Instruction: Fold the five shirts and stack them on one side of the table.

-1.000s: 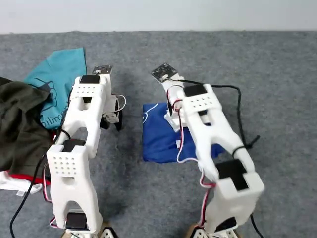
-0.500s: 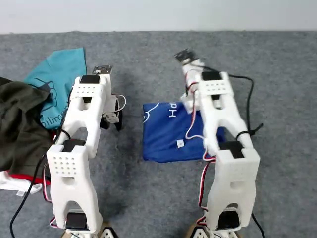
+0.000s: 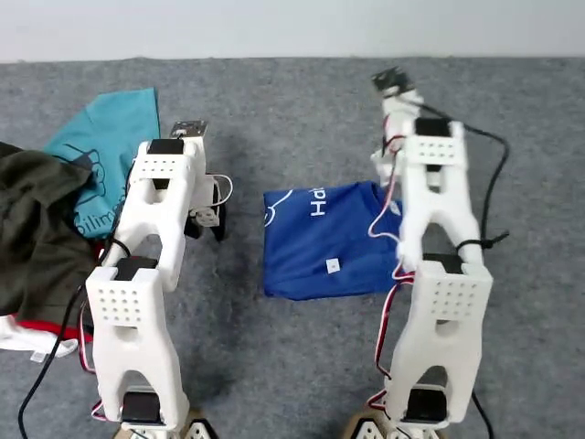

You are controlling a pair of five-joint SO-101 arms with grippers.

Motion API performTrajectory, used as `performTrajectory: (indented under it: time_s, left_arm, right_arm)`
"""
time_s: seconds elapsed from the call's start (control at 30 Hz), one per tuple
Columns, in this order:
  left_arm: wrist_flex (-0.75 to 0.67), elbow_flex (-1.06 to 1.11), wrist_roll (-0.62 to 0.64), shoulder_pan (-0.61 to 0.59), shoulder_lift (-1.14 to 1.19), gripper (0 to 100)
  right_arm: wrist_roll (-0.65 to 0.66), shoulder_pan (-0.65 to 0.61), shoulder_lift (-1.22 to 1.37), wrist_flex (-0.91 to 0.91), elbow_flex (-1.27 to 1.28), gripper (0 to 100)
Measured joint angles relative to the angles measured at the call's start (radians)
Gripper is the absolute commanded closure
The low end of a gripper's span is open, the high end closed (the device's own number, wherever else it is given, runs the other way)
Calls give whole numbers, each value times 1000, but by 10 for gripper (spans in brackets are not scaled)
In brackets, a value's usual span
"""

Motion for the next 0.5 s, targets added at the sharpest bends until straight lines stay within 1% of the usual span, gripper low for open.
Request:
performTrajectory:
  time_s: [0.17,0.23,0.27,0.33,0.4,0.5]
  left_arm:
    - [0,0,0,0,0,867]
    - [0,2,0,0,0,867]
    - [0,2,0,0,0,867]
    - [0,3,0,0,-2,867]
    - [0,3,0,0,-2,867]
    - [0,6,0,0,-3,867]
  right_arm:
    - [0,38,0,311,-276,775]
    - [0,34,-2,445,-364,772]
    - [-6,31,-3,473,-373,772]
    - [-18,29,-3,491,-341,772]
    - [-32,15,-18,491,-253,770]
    - [-71,-46,-77,491,-80,769]
